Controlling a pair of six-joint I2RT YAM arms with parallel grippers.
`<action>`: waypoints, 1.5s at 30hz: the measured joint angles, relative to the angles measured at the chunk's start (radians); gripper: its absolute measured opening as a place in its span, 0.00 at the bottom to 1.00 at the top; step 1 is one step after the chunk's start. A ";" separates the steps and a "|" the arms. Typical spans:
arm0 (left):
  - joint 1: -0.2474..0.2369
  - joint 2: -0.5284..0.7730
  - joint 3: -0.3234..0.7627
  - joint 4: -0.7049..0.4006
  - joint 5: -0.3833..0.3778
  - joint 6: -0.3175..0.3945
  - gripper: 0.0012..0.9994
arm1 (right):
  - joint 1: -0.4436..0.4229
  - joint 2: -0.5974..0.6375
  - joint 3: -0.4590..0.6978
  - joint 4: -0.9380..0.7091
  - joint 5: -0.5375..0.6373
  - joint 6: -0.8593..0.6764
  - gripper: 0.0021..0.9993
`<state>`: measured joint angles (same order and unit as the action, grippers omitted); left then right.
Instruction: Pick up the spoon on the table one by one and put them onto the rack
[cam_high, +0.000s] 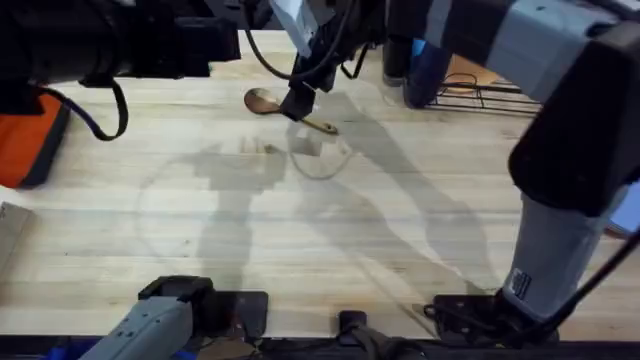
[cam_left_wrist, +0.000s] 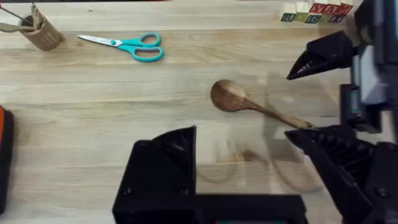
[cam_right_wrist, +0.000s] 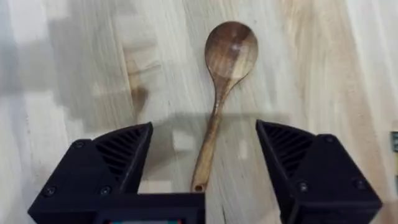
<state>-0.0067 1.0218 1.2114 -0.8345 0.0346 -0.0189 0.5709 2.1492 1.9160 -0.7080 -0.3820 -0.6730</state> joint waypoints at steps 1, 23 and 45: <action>0.000 0.000 0.000 0.000 0.000 0.000 0.99 | 0.000 0.010 0.000 0.001 0.000 0.005 1.00; 0.000 0.000 0.000 0.000 0.000 0.000 0.99 | 0.022 0.183 0.004 0.046 0.122 0.049 0.98; 0.000 0.000 0.000 -0.008 0.000 0.000 0.99 | 0.028 0.186 0.011 0.055 0.156 0.060 0.09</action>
<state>-0.0067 1.0218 1.2114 -0.8421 0.0345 -0.0189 0.5987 2.3352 1.9274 -0.6533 -0.2259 -0.6125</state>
